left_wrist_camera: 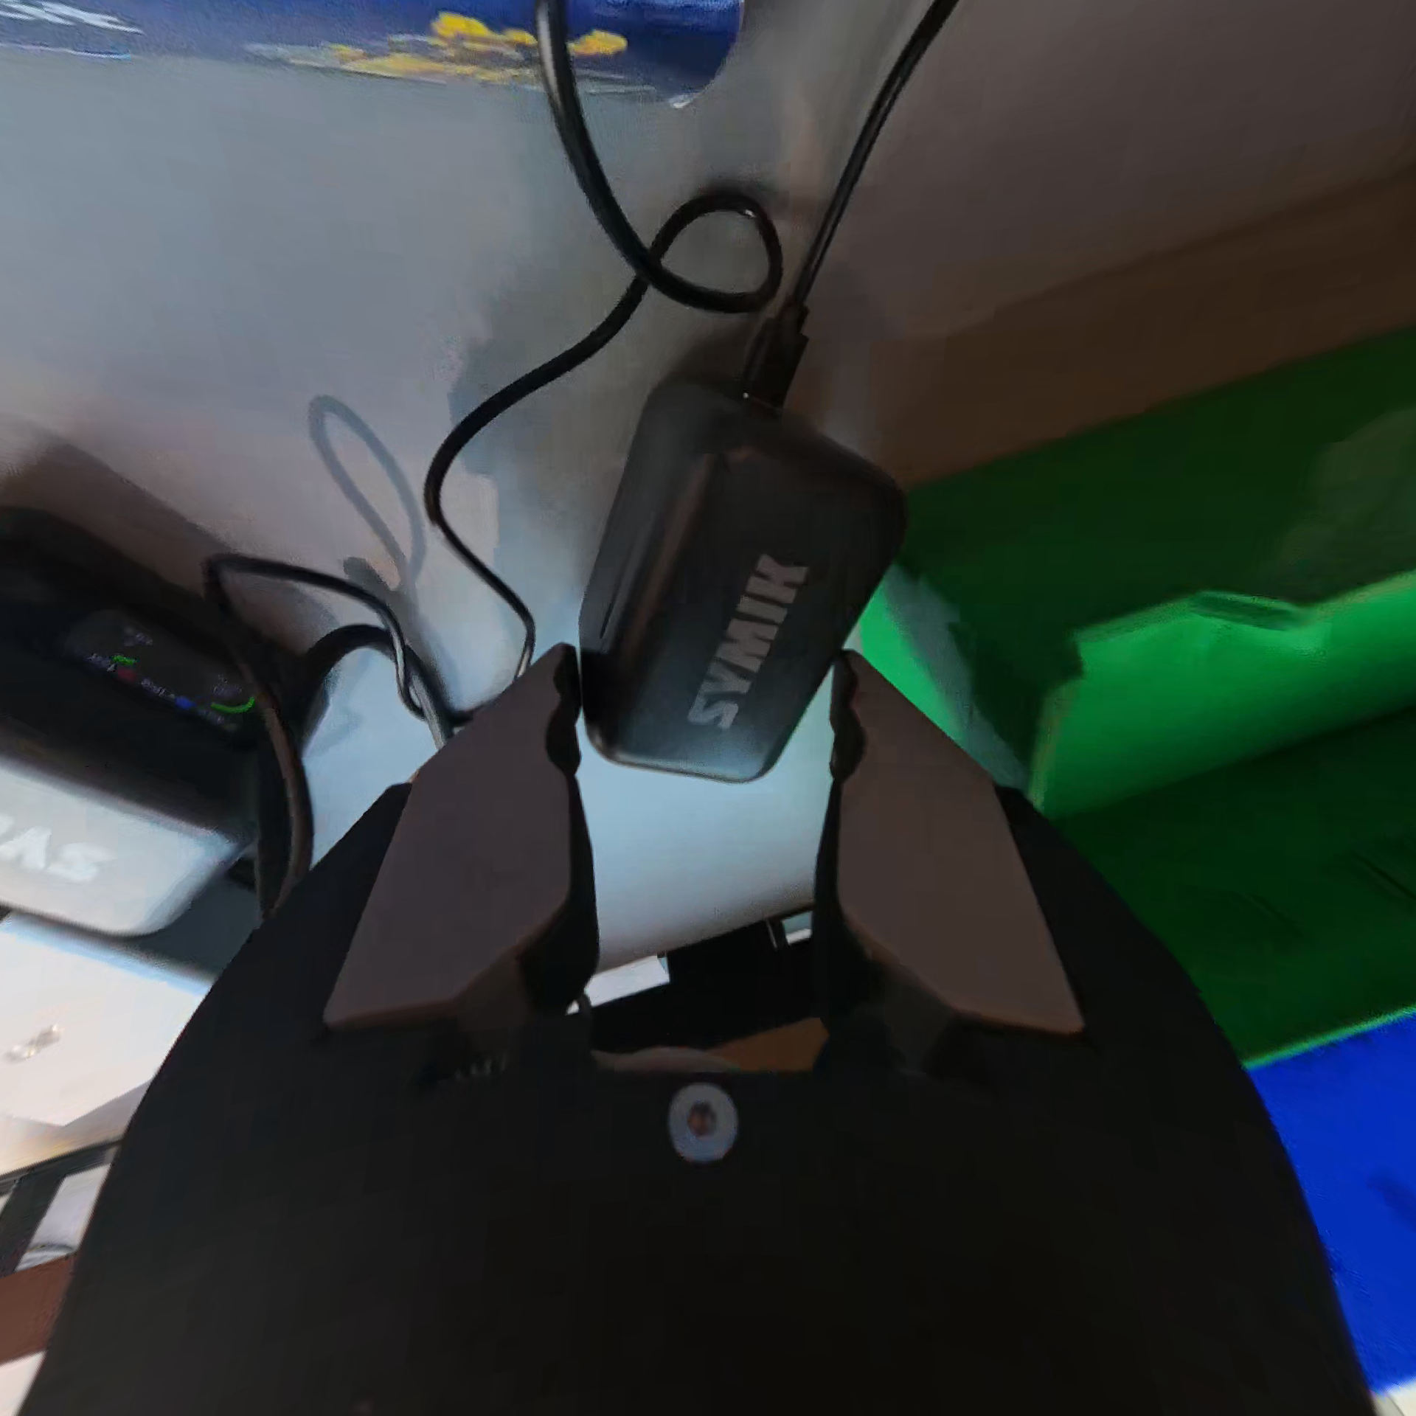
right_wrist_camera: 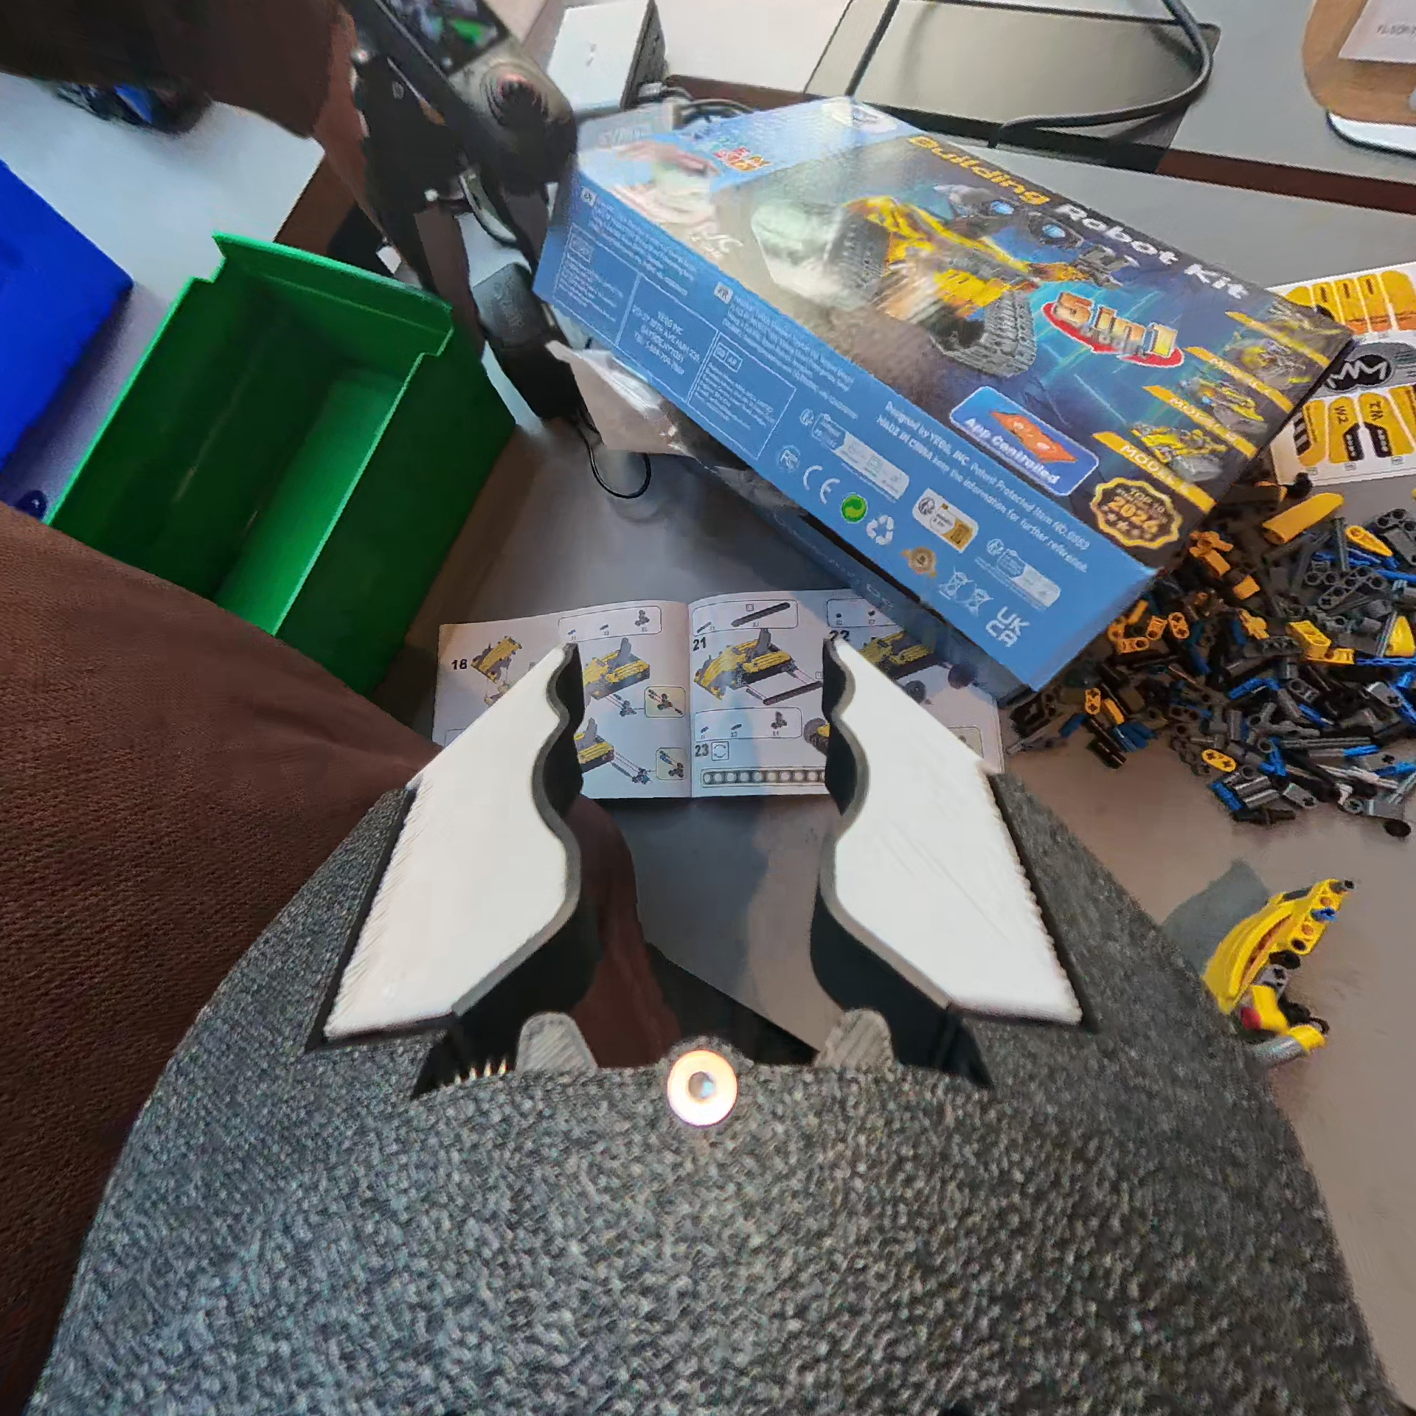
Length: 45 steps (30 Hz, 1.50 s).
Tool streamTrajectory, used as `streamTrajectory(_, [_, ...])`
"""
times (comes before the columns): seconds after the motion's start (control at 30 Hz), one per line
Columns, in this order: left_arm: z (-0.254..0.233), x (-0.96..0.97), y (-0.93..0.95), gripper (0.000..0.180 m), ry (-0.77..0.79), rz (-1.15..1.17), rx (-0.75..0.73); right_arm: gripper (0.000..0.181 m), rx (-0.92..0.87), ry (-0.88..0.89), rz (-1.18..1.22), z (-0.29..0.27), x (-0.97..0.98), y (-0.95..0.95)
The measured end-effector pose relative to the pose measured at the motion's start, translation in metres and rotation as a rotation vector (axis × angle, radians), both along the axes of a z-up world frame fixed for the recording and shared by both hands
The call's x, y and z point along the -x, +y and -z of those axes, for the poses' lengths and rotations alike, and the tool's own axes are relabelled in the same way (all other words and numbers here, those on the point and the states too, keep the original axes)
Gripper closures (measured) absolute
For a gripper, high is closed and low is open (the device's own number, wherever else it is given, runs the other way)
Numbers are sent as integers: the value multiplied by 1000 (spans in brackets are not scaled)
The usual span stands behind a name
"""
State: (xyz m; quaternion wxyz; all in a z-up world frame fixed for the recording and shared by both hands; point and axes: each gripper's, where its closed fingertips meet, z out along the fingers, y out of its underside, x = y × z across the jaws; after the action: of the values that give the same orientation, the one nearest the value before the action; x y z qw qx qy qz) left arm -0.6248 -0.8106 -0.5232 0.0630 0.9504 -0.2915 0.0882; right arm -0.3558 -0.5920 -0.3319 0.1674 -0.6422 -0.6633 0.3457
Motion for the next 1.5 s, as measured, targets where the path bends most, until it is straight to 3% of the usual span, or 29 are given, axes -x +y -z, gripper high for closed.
streamTrajectory(0.3, [-15, 6, -3, 123, -9, -177, -81, 121, -21, 46, -105, -14, 31, -36])
streamTrajectory(0.6, [-91, 4, -41, 124, -183, -706, -46, 123, 26, 129, -572, -22, 128, -148])
streamTrajectory(0.77, [-133, 4, -45, 124, -298, -986, -163, 125, 181, 108, -663, -23, 153, -198])
streamTrajectory(0.87, [-152, -13, -46, 125, -470, -1200, -195, 125, 121, 126, -681, -12, 158, -206])
streamTrajectory(1.07, [-160, -69, -61, 124, -646, -1324, -218, 129, -182, 190, -827, 15, 161, -206])
streamTrajectory(1.23, [-155, -112, -68, 124, -669, -1344, -232, 131, -450, 236, -967, 26, 166, -218])
streamTrajectory(1.5, [-148, -165, -70, 124, -888, -1473, -291, 124, -391, 153, -980, 43, 141, -237])
